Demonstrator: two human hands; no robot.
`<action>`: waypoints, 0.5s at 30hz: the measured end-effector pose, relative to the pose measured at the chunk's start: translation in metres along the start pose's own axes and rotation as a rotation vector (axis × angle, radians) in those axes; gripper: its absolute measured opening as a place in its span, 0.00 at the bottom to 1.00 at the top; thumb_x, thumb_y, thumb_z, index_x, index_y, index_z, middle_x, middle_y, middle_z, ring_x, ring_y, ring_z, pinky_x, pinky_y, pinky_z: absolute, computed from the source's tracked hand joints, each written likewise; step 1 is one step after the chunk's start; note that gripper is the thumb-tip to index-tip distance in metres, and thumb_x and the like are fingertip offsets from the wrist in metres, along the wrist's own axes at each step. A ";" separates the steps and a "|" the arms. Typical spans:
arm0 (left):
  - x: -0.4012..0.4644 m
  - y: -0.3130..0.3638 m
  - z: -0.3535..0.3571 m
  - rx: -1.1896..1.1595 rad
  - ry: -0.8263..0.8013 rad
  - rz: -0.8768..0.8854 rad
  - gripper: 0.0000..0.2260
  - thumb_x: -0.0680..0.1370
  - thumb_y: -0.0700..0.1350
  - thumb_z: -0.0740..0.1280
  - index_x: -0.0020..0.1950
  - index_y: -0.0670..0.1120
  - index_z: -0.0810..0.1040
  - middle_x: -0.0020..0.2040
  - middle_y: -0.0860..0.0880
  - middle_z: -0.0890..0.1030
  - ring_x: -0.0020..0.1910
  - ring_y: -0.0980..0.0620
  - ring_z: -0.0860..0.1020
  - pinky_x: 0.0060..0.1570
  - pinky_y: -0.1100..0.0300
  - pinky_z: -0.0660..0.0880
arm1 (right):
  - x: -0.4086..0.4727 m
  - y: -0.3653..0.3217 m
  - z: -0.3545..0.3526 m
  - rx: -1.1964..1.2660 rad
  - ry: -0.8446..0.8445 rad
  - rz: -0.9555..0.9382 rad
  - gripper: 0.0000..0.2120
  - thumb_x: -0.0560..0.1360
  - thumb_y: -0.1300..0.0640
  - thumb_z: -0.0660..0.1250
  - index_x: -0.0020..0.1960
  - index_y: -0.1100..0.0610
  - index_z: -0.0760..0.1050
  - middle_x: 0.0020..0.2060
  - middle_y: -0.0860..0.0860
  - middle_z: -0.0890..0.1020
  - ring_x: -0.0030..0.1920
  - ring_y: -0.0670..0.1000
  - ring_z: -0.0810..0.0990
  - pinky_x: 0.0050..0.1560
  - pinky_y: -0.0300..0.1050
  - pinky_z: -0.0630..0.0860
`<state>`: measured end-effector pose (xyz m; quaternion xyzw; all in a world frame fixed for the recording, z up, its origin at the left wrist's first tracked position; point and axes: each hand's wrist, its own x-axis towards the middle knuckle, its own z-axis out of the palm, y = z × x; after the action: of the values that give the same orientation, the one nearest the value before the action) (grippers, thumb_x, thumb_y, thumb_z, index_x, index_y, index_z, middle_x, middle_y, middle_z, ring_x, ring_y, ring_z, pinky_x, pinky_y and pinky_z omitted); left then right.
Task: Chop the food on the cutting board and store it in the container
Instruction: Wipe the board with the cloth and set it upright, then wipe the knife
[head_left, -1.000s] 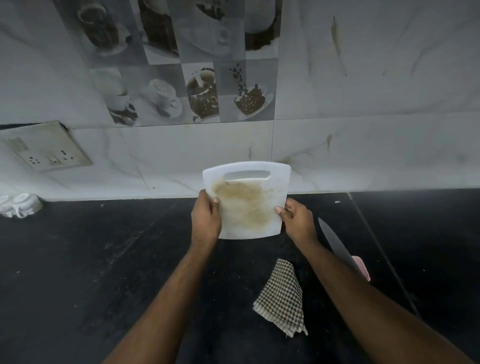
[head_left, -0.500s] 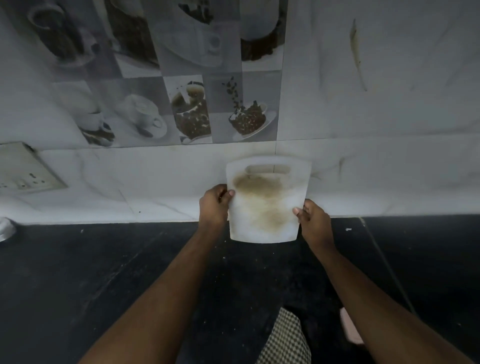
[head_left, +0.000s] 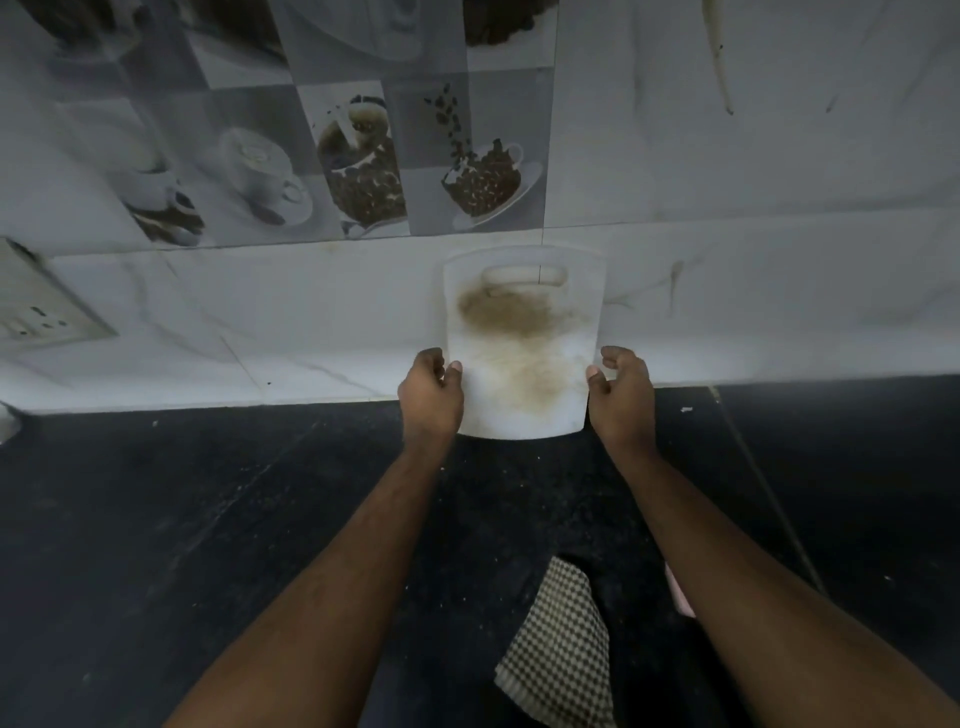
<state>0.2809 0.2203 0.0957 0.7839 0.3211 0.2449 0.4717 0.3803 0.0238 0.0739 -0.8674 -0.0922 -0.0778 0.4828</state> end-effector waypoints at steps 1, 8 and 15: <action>-0.009 -0.004 0.001 -0.005 0.000 -0.016 0.17 0.84 0.46 0.65 0.70 0.39 0.75 0.60 0.44 0.82 0.59 0.46 0.80 0.59 0.55 0.75 | -0.011 -0.002 -0.001 -0.004 0.004 -0.006 0.16 0.82 0.60 0.65 0.68 0.62 0.73 0.62 0.58 0.76 0.60 0.55 0.77 0.56 0.38 0.70; -0.066 -0.023 0.003 0.002 -0.063 -0.091 0.16 0.84 0.45 0.66 0.70 0.39 0.76 0.63 0.43 0.82 0.61 0.47 0.80 0.63 0.54 0.76 | -0.091 -0.006 0.000 0.019 -0.099 -0.032 0.18 0.81 0.58 0.66 0.70 0.59 0.72 0.65 0.54 0.72 0.57 0.48 0.76 0.56 0.38 0.72; -0.121 -0.034 -0.015 -0.043 -0.104 -0.053 0.13 0.83 0.45 0.66 0.67 0.43 0.78 0.57 0.50 0.82 0.56 0.52 0.80 0.59 0.58 0.76 | -0.152 0.000 -0.023 -0.073 -0.252 -0.082 0.15 0.81 0.56 0.66 0.68 0.55 0.73 0.64 0.51 0.72 0.57 0.49 0.79 0.56 0.42 0.76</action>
<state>0.1798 0.1515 0.0620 0.7763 0.3116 0.1982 0.5109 0.2317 -0.0089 0.0522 -0.8827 -0.1846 0.0085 0.4321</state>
